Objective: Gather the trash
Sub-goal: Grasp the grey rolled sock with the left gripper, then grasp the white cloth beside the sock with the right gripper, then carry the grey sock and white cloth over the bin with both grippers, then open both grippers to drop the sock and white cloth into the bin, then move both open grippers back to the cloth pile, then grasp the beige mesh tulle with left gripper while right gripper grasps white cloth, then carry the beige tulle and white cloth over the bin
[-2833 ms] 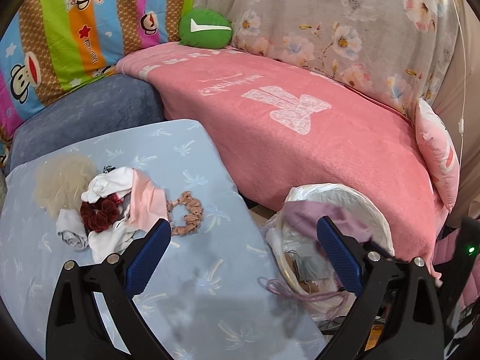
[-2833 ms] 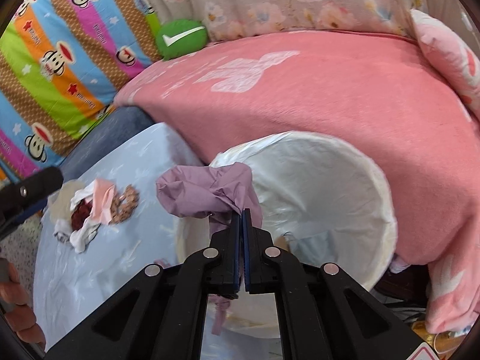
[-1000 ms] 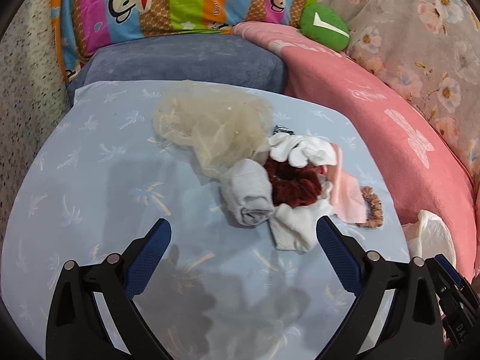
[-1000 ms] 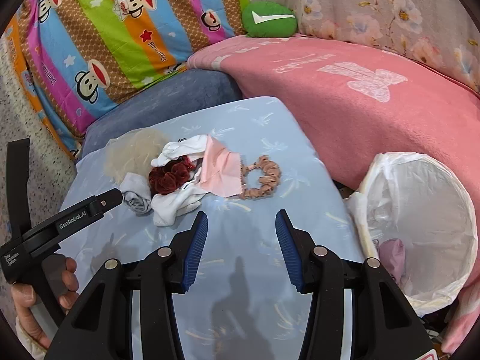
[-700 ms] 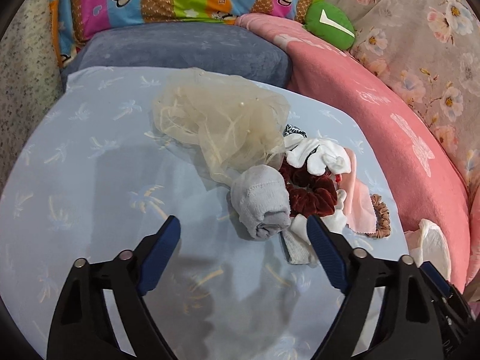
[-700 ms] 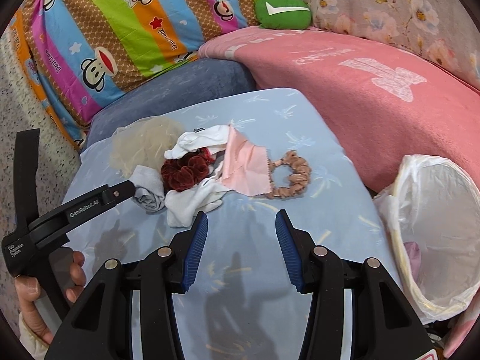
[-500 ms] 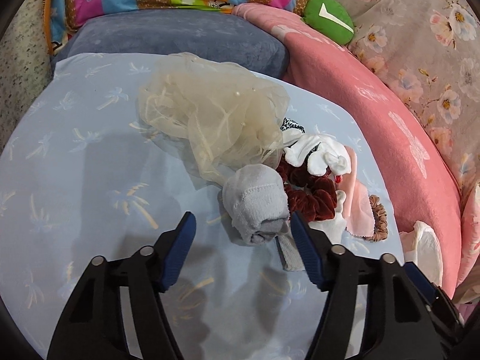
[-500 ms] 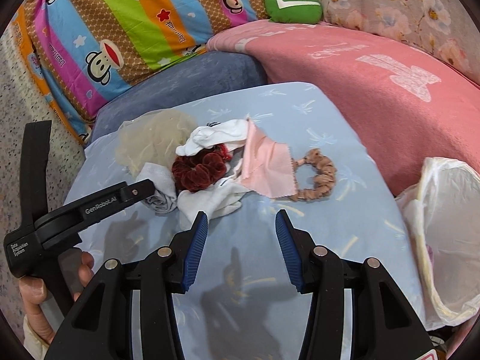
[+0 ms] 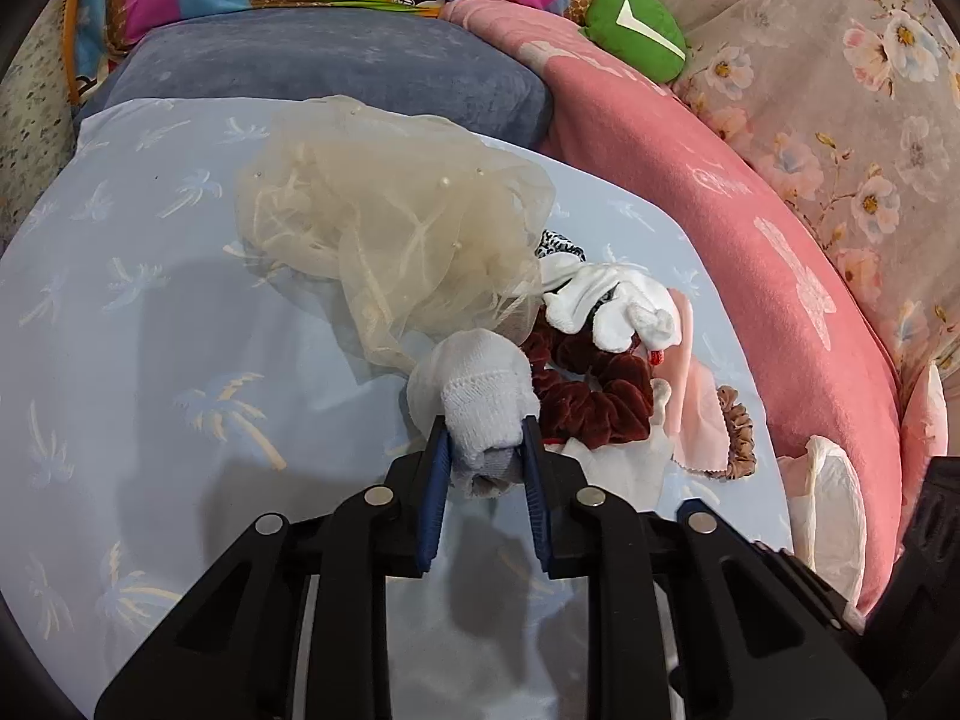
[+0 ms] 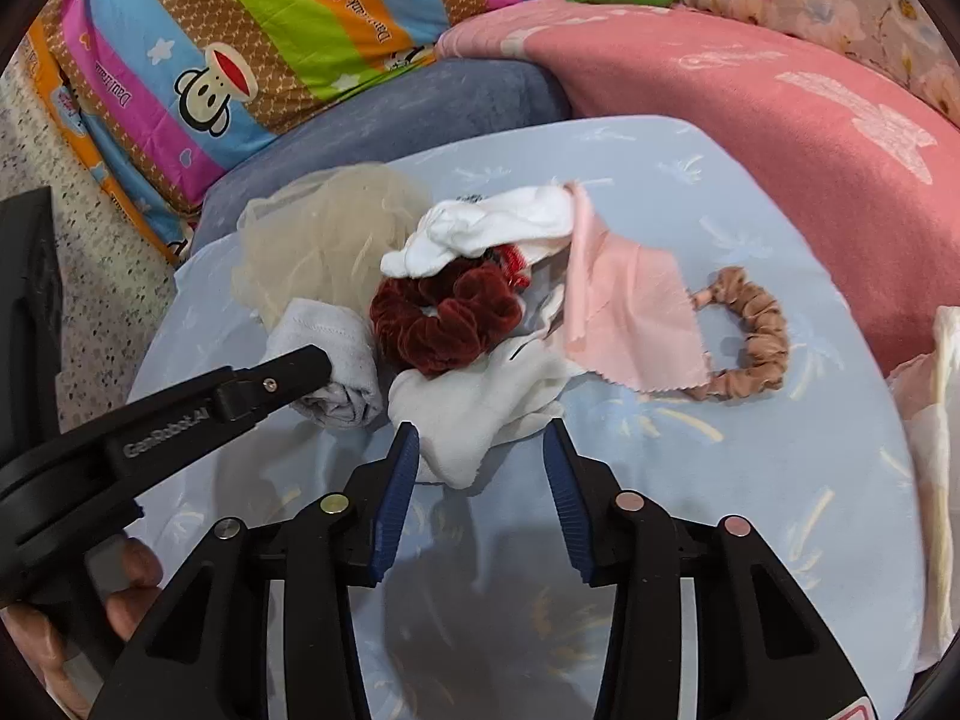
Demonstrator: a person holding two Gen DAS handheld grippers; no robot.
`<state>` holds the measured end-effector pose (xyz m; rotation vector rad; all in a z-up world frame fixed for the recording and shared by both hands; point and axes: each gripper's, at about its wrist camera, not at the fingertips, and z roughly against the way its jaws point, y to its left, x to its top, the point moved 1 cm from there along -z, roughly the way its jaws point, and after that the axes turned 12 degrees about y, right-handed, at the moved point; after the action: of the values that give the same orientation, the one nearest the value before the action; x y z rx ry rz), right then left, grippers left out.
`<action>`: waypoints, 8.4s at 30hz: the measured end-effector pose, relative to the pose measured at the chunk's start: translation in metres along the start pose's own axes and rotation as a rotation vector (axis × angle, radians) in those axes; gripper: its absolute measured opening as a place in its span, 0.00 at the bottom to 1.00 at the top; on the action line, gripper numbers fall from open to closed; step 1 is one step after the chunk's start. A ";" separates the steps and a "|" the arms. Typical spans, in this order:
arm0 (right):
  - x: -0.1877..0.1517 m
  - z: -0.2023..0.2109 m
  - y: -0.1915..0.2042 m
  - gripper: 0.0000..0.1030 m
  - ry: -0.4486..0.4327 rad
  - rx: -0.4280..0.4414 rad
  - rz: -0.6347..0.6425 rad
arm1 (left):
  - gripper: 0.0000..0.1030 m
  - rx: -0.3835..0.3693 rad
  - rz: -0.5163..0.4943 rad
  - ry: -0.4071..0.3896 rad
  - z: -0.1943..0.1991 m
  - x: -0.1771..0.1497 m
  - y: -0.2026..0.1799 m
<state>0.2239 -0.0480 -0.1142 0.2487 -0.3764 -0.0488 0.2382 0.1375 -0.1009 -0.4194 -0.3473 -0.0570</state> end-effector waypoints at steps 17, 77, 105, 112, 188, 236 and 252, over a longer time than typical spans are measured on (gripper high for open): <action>-0.015 0.034 0.001 0.08 -0.054 0.048 -0.010 | 0.22 0.017 -0.041 -0.035 0.024 -0.017 -0.021; -0.125 0.252 -0.270 0.09 -0.432 -0.094 -0.435 | 0.54 -0.128 -0.600 -0.029 0.024 -0.099 -0.335; -0.122 0.229 -0.243 0.26 -0.384 -0.089 -0.391 | 0.64 -0.078 -0.483 -0.063 0.023 -0.090 -0.294; -0.118 0.223 -0.229 0.26 -0.369 -0.085 -0.365 | 0.64 -0.071 -0.454 -0.071 0.025 -0.087 -0.279; 0.070 0.026 -0.002 0.44 -0.155 -0.001 0.022 | 0.90 0.201 0.078 -0.106 0.000 0.077 0.018; -0.013 0.166 -0.072 0.12 -0.331 0.079 -0.130 | 0.04 -0.067 -0.176 -0.206 0.093 0.004 -0.128; -0.072 0.227 -0.174 0.12 -0.407 0.021 -0.285 | 0.04 -0.135 -0.366 -0.126 0.072 -0.045 -0.235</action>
<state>0.0726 -0.2628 0.0212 0.3119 -0.7439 -0.3799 0.1438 -0.0478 0.0370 -0.4900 -0.5433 -0.4146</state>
